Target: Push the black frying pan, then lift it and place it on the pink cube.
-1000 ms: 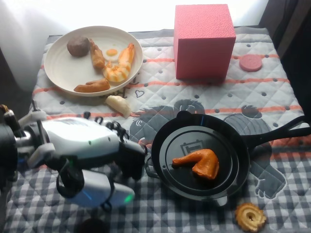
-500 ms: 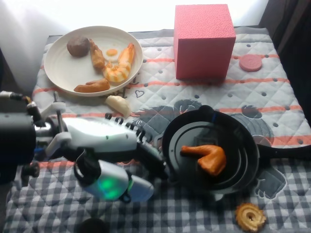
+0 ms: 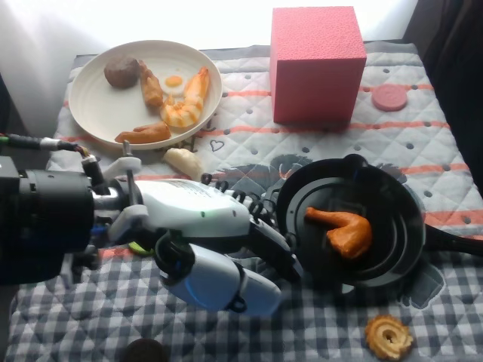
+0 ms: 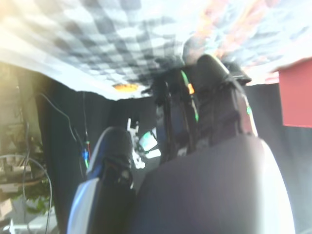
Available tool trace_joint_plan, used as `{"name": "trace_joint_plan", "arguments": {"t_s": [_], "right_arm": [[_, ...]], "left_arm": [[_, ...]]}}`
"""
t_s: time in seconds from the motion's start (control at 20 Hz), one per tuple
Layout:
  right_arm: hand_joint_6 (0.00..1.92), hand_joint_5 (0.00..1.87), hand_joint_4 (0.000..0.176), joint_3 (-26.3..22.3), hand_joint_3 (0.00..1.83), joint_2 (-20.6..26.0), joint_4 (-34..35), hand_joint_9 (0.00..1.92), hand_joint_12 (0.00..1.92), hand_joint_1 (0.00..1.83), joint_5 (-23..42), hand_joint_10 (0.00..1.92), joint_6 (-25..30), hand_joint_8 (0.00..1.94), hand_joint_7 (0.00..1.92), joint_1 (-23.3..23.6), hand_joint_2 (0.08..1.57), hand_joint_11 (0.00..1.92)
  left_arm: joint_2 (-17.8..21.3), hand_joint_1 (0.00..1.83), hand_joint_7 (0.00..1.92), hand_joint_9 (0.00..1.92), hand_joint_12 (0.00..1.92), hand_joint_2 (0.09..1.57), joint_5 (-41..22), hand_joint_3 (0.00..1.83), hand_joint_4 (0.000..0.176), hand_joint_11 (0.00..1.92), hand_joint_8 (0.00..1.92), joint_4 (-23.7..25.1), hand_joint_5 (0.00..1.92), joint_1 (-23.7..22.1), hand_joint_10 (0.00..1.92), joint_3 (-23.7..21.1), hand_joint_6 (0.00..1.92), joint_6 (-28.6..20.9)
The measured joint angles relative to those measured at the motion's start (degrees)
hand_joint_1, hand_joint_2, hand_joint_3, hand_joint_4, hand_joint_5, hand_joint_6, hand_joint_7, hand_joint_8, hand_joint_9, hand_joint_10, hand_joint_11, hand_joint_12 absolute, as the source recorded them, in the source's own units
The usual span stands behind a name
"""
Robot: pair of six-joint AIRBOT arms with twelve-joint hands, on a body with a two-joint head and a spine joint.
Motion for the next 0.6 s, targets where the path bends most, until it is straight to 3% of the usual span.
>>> {"name": "trace_joint_plan", "arguments": {"t_s": [0.2,0.35,0.45,0.6], "right_arm": [[0.00,0.00,0.000,0.00,0.00,0.00,-0.07,0.05,0.22,0.42,0.02,0.01,0.00,0.00,0.00,0.00,1.33,0.00],[0.00,0.00,0.000,0.00,0.00,-0.07,0.07,0.05,0.18,0.43,0.02,0.00,0.00,0.00,0.00,0.00,1.32,0.00],[0.00,0.00,0.000,-0.02,0.00,-0.09,-0.07,0.05,0.23,0.45,0.00,0.00,0.00,0.00,0.00,0.02,1.33,0.00],[0.00,0.00,0.000,0.00,0.00,-0.11,-0.04,0.04,0.17,0.44,0.00,0.00,0.00,0.00,0.00,0.00,1.32,0.00]], "left_arm": [[-1.97,0.33,0.48,0.26,1.17,1.37,-1.03,0.00,0.000,0.00,0.00,0.35,0.53,-0.66,0.29,0.37,0.04,0.00],[-3.37,0.33,0.47,0.32,1.09,1.38,-2.19,0.00,0.006,0.00,0.00,0.63,0.56,-0.66,0.12,0.79,0.02,0.00],[-4.31,0.23,0.48,0.34,1.07,1.39,-2.97,0.01,0.000,0.00,0.00,0.37,0.54,-0.70,0.09,1.14,0.01,0.00],[-6.27,0.30,0.47,0.38,1.06,1.39,-3.65,0.00,0.000,0.00,0.00,0.31,0.55,-0.76,0.06,1.97,0.01,0.00]]}}
